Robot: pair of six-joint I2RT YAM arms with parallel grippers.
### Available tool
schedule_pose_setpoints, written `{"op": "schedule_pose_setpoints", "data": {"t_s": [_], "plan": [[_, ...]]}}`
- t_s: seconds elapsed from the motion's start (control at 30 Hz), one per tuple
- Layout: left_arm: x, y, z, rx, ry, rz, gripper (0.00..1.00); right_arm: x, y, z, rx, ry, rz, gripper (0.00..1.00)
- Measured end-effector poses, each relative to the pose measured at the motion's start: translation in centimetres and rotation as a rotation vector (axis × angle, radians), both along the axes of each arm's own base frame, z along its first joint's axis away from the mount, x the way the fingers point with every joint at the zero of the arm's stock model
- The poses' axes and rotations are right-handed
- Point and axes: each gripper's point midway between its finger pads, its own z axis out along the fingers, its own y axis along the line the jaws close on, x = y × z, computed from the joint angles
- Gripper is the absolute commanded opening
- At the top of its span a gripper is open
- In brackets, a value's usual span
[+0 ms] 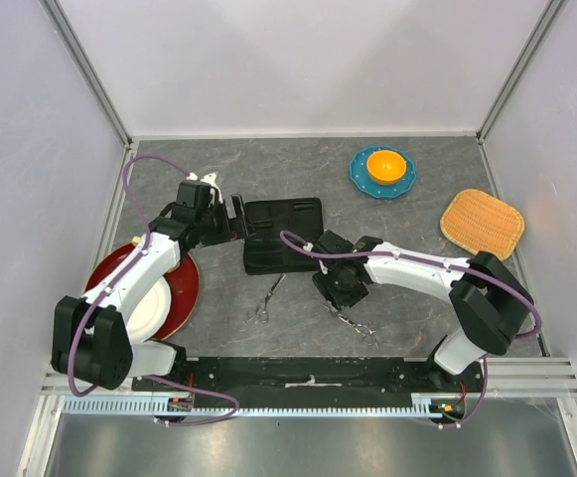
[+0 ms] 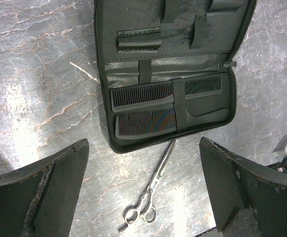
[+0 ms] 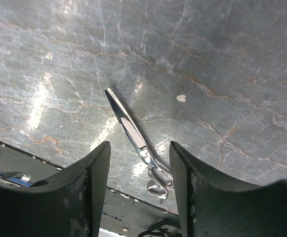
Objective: Sort the hair-cutting tools
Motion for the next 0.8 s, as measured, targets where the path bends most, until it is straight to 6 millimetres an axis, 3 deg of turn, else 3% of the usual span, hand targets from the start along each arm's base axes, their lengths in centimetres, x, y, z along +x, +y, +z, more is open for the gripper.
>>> {"op": "schedule_pose_setpoints", "data": {"t_s": [0.13,0.27,0.53,0.7,0.8], "plan": [[-0.1,-0.2,0.0,-0.008,0.002,-0.008,0.98,-1.1,-0.5,-0.7,-0.020,0.027,0.014,0.57],[-0.2,-0.4,0.1,-0.016,0.004,-0.017,0.98,-1.6,-0.9,-1.4,-0.043,0.045,0.024,0.35],[-0.8,-1.3,-0.1,-0.058,0.026,-0.060,0.95,-1.7,-0.9,-2.4,-0.062,0.036,0.034,0.19],[-1.4,-2.3,-1.1,-0.098,0.080,-0.107,0.92,-1.6,-1.0,-2.4,-0.064,0.025,0.033,0.00],[-1.7,-2.9,-1.8,-0.118,0.118,-0.130,0.90,-1.5,-1.0,-2.4,-0.067,0.017,0.034,0.00]]}}
